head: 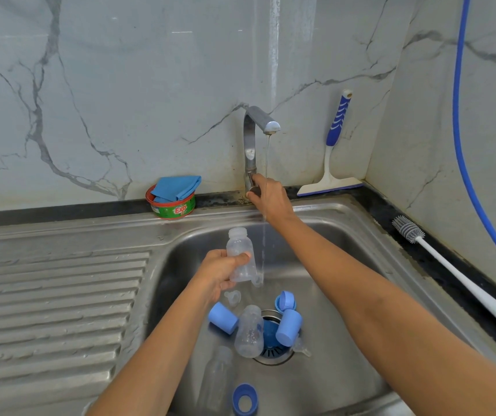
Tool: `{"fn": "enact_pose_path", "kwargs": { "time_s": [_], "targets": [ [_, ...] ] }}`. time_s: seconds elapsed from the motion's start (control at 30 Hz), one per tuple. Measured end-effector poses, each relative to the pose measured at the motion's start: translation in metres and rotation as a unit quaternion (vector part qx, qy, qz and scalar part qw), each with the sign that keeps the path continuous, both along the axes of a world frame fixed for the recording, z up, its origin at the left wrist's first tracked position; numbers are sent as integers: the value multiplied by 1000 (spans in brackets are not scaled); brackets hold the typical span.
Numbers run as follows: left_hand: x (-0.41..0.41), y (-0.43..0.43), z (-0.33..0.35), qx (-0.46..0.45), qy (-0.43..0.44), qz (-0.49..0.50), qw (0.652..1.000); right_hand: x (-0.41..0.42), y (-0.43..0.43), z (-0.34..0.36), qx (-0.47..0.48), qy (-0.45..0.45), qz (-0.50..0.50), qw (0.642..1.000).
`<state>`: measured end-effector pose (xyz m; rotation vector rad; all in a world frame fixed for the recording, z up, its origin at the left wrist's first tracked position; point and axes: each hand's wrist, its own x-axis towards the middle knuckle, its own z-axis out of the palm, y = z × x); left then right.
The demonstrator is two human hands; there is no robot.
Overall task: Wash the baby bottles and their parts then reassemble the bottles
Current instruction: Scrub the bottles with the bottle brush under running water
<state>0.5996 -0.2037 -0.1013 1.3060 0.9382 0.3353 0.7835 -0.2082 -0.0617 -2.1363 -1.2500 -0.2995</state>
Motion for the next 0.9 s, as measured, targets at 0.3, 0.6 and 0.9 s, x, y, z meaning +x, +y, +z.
{"fn": "enact_pose_path", "kwargs": {
  "time_s": [0.3, 0.6, 0.9],
  "targets": [
    [1, 0, -1, 2, 2, 1, 1000, 0, 1, 0, 3, 4, 5, 1000],
    [1, 0, -3, -2, 2, -8, 1000, 0, 2, -1, 2, 13, 7, 1000],
    [4, -4, -6, -4, 2, -15, 1000, -3, -17, 5, -14, 53, -39, 998]
  ]
}}
